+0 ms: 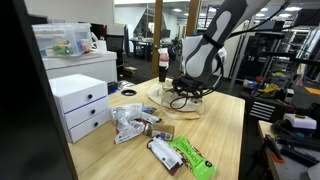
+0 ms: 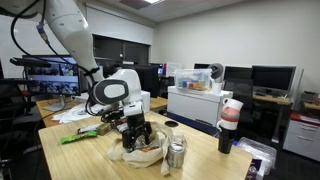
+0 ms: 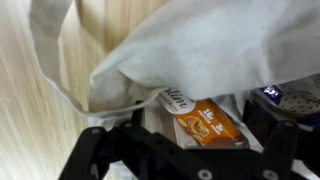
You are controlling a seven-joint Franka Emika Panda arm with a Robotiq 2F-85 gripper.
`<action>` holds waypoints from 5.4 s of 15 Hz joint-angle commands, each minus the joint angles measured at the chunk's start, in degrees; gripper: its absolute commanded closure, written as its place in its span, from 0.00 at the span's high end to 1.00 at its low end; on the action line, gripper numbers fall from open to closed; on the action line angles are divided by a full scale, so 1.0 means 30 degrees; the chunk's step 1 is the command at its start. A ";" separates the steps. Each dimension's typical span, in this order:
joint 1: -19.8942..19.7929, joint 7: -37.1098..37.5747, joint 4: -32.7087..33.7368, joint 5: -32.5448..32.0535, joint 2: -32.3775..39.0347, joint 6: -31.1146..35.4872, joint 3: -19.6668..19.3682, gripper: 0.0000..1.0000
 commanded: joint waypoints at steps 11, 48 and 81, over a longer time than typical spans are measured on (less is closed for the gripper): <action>-0.6901 -0.9363 -0.0153 0.1535 -0.2296 -0.0371 0.5814 1.00; -0.7315 -1.2735 0.1579 0.2472 -0.2287 -0.2995 0.5975 0.17; 0.3979 -0.7499 0.0228 -0.5888 -0.3251 0.4282 -0.0286 0.17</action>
